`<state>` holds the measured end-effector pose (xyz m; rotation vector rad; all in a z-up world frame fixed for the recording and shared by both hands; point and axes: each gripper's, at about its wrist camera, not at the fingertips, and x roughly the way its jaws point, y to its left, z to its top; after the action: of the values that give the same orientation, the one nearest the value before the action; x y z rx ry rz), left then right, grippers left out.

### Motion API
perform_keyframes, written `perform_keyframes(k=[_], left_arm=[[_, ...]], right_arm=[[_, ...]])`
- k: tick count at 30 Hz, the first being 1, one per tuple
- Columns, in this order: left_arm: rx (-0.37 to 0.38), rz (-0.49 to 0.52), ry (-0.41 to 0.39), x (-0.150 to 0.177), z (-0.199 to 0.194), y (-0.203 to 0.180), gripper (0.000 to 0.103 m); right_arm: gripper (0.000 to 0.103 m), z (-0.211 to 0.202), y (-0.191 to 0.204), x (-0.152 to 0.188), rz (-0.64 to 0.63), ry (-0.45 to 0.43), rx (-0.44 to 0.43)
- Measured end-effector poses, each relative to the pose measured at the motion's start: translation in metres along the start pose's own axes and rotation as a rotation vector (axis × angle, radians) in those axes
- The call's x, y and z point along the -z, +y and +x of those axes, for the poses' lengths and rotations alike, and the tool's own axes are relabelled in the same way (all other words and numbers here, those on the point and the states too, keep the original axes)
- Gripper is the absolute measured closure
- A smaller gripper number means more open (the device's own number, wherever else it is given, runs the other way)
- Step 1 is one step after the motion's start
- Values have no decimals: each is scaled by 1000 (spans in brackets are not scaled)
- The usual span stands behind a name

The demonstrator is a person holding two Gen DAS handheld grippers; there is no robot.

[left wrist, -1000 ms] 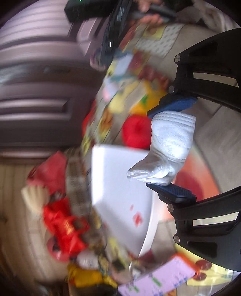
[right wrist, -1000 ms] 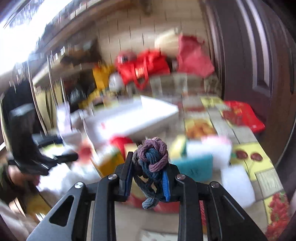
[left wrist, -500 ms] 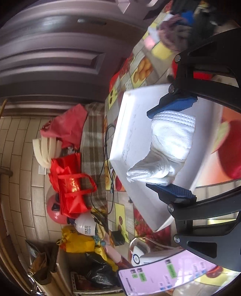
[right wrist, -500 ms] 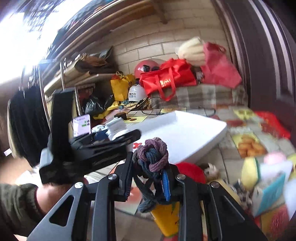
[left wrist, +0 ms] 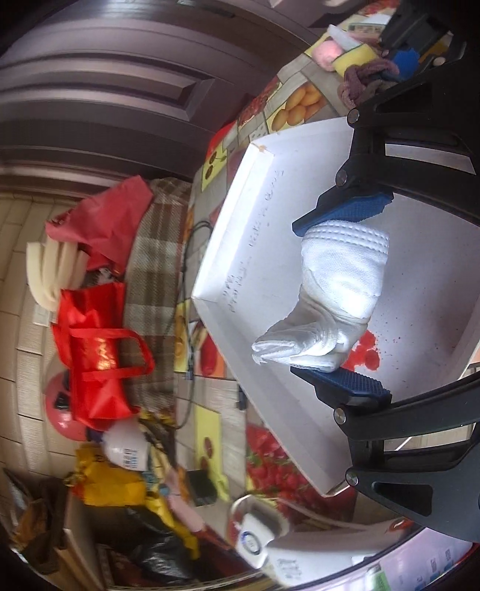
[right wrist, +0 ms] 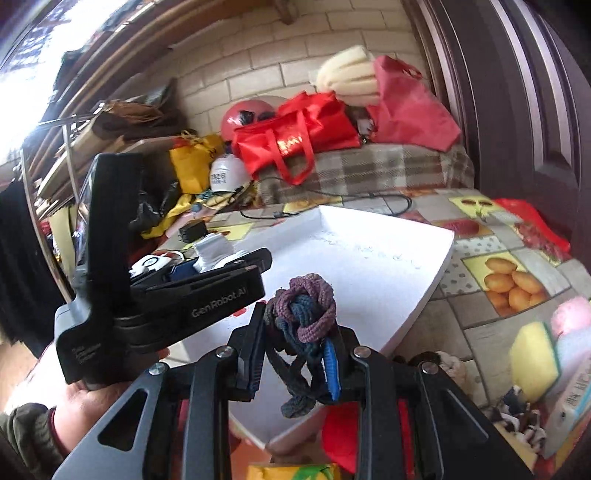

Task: Organize soft objects
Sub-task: 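Carry glove and rope toy into the white box while both tools open to release, then lift both open tools up and away from the white box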

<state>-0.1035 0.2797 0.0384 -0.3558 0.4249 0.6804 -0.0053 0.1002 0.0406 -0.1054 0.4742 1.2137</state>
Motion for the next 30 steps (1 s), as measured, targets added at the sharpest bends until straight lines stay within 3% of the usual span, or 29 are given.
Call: perform_keyframes(k=[7, 9, 11, 13, 14, 16, 26, 30], left_arm=[[28, -8, 104, 0, 20, 0, 33], [14, -9, 104, 1, 20, -1, 26], [15, -25, 90, 1, 18, 2, 21], [23, -58, 79, 1, 15, 9, 11], [27, -71, 78, 1, 15, 12, 0], [33, -83, 66, 1, 12, 14, 0], [15, -9, -136, 4, -29, -2, 0], [31, 22, -158, 12, -47, -6, 0]], right_arm=[[74, 14, -18, -1, 97, 70, -21], [71, 15, -18, -1, 96, 76, -36], [57, 13, -18, -1, 98, 70, -16], [40, 12, -22, 0, 121, 68, -13], [29, 12, -24, 0, 135, 68, -25], [22, 8, -22, 0, 126, 56, -29], [17, -16, -8, 1, 48, -36, -11], [7, -26, -5, 3, 3, -42, 0]])
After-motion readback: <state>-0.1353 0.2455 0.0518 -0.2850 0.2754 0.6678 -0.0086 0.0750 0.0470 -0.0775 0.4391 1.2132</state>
